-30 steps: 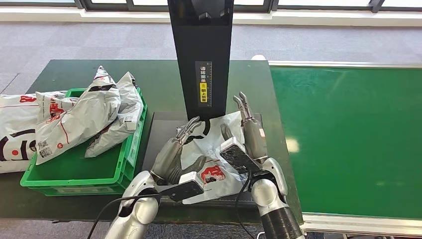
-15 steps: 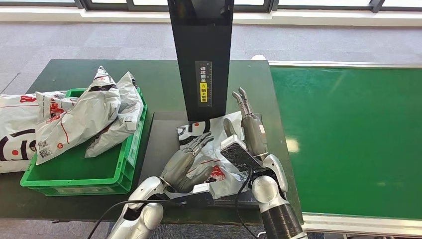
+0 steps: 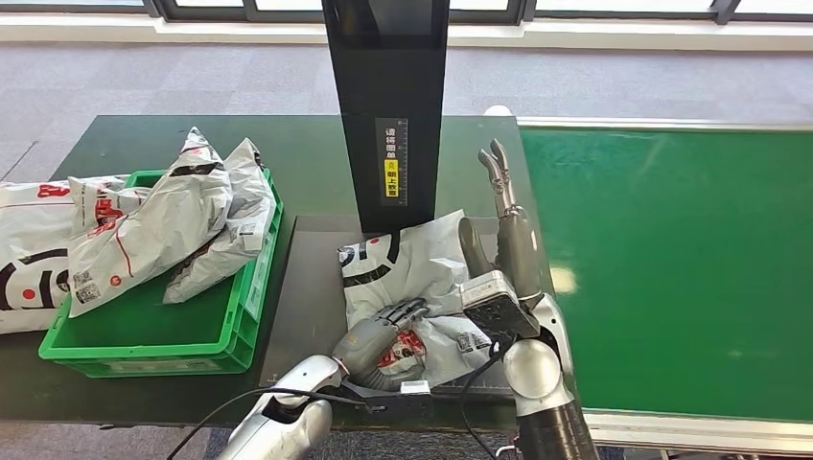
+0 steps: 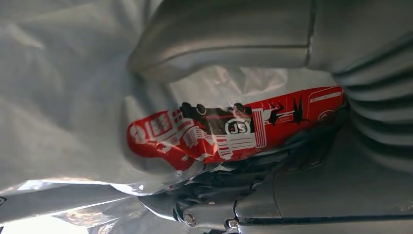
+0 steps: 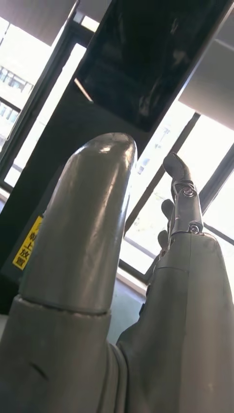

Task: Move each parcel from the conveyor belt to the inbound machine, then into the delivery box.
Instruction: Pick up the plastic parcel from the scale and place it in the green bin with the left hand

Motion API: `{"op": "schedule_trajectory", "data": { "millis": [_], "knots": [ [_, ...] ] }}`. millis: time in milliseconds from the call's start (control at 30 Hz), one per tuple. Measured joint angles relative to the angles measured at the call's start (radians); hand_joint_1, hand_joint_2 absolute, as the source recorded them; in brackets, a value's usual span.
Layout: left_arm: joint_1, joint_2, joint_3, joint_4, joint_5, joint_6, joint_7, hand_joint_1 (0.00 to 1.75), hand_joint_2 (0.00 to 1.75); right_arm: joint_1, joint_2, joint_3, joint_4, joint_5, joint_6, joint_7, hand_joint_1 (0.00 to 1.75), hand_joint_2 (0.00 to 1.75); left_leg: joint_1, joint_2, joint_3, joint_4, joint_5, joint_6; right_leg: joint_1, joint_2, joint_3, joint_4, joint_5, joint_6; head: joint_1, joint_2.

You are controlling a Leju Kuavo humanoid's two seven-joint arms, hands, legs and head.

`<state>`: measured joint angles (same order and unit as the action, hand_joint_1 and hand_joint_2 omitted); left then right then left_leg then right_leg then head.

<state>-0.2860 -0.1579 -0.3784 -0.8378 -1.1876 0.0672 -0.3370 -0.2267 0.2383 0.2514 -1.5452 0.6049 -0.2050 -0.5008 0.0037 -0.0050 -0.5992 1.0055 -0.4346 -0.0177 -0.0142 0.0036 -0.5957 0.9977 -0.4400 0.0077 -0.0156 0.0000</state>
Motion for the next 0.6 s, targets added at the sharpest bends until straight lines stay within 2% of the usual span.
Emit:
{"op": "schedule_trajectory", "data": {
  "millis": [33,67,267,600],
  "knots": [
    [-0.003,0.0,0.0,0.008,-0.002,0.004,0.0,1.49,1.75,0.0,0.0,0.0,-0.004,-0.002,0.0,-0.001,0.0,0.0,0.0,0.0,0.0,0.0,0.0,0.0,0.0,0.0,0.0,0.0,0.0,0.0,0.0,0.0],
    [-0.006,-0.001,0.0,0.014,-0.004,0.008,0.001,1.75,1.75,0.0,0.0,0.0,-0.008,-0.004,0.0,-0.001,0.0,0.0,0.0,0.0,0.0,0.0,0.0,0.0,0.0,0.0,0.0,0.0,0.0,0.0,0.0,0.0],
    [-0.011,-0.002,0.0,0.01,-0.032,0.069,0.001,1.75,1.75,-0.001,0.0,0.0,-0.021,-0.016,-0.002,-0.014,0.0,0.0,0.0,0.0,0.001,0.0,0.0,0.0,0.0,0.0,0.001,0.0,0.0,0.0,0.0,0.0],
    [0.042,-0.002,0.018,-0.165,-0.033,0.167,-0.014,1.75,1.75,0.001,-0.005,0.0,-0.05,-0.027,-0.007,-0.02,0.0,0.0,0.0,0.0,0.0,0.0,0.0,0.0,0.0,0.0,0.001,0.0,0.0,0.0,0.0,0.0]
  ]
}}
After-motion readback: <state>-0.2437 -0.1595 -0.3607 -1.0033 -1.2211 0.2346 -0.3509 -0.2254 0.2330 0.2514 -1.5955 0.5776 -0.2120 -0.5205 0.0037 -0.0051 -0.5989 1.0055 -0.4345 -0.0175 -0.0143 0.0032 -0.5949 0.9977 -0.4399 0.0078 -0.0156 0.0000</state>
